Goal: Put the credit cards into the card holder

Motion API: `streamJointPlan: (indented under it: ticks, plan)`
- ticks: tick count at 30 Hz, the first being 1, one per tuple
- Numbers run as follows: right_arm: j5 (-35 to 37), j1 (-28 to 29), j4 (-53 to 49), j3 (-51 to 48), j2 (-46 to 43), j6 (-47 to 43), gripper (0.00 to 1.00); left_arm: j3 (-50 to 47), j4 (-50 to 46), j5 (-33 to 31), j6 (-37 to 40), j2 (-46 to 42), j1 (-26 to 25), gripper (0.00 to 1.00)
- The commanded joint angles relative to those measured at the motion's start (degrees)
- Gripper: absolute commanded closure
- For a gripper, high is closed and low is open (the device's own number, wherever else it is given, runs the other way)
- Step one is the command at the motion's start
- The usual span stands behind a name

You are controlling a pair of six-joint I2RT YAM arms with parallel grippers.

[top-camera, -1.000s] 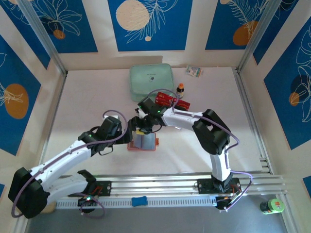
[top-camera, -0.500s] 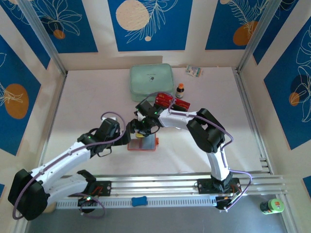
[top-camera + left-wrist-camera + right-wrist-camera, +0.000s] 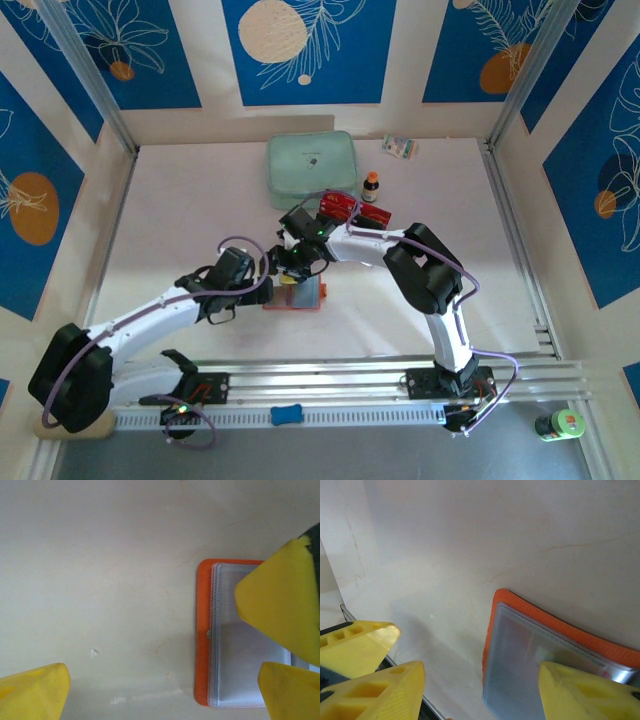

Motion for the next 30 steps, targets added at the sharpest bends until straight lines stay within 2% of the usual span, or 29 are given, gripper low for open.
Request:
streamJointPlan:
  ticks: [1,11,17,23,30]
  plan:
    - [-1.7,-0.55,-0.36,1.74,0.31,0.7,0.38,-0.45,3.01,1.28,0.68,1.8,0.45,0.04]
    - [-1.72,-2.58,-2.41,1.69,-3.97,-0.87,0.38,-0.42,4.79,1.0,1.31,6.88,0.49,0.04]
    - [2.12,-7.47,-9.81,0.9,-9.83,-7.69,0.38,-1.03,5.14,0.71,1.06,7.64,0.44,0.03]
    - [15.16,-12.81,-23.92,4.25,-13.92,-21.54,0.4,-1.36,5.35,0.66,0.95,7.75,0.44,0.03]
    - [30.86,-16.25,-35.08,9.64,-13.46,-34.96,0.42,-1.67,5.32,0.66,0.78,7.38,0.44,0.03]
